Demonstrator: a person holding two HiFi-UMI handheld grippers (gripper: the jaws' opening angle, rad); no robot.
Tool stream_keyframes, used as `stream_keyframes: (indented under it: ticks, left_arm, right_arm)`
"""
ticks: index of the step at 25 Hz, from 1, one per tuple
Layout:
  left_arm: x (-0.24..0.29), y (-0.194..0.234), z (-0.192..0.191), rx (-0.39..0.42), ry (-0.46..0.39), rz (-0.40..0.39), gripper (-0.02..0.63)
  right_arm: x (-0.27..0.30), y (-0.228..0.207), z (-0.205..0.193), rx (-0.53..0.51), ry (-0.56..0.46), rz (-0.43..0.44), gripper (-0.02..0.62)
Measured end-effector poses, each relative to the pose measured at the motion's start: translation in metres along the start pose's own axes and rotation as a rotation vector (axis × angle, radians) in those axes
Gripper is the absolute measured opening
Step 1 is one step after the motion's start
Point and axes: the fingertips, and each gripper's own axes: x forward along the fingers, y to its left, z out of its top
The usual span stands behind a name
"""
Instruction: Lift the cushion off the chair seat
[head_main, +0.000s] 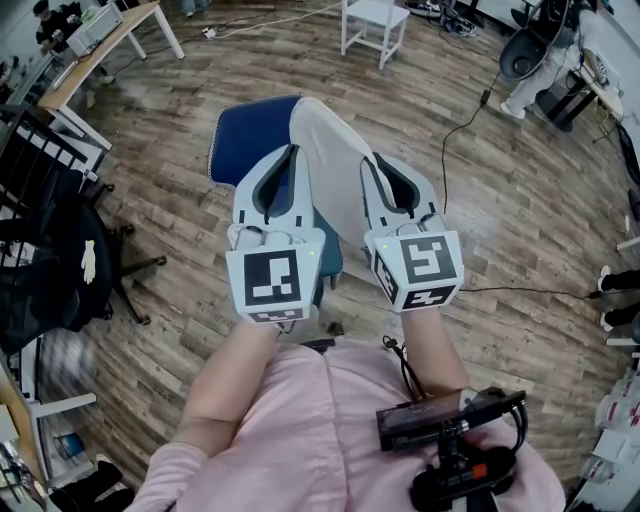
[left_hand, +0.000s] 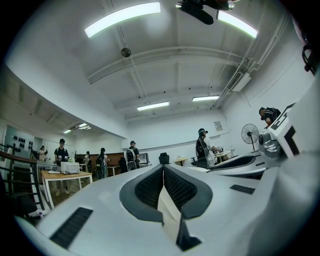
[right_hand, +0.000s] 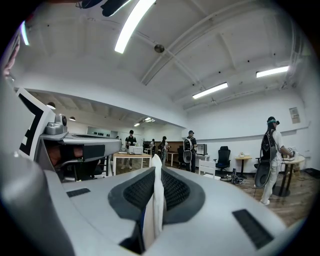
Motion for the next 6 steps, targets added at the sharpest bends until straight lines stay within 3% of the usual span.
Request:
stream_keyframes:
  ticks: [6]
  left_arm:
    - [-0.0006, 0.0037, 0.0008, 0.000, -0.003, 0.002, 0.014]
  right_arm:
    - [0.0021, 0.0031, 0.0005, -0.003, 0.000, -0.001, 0.035]
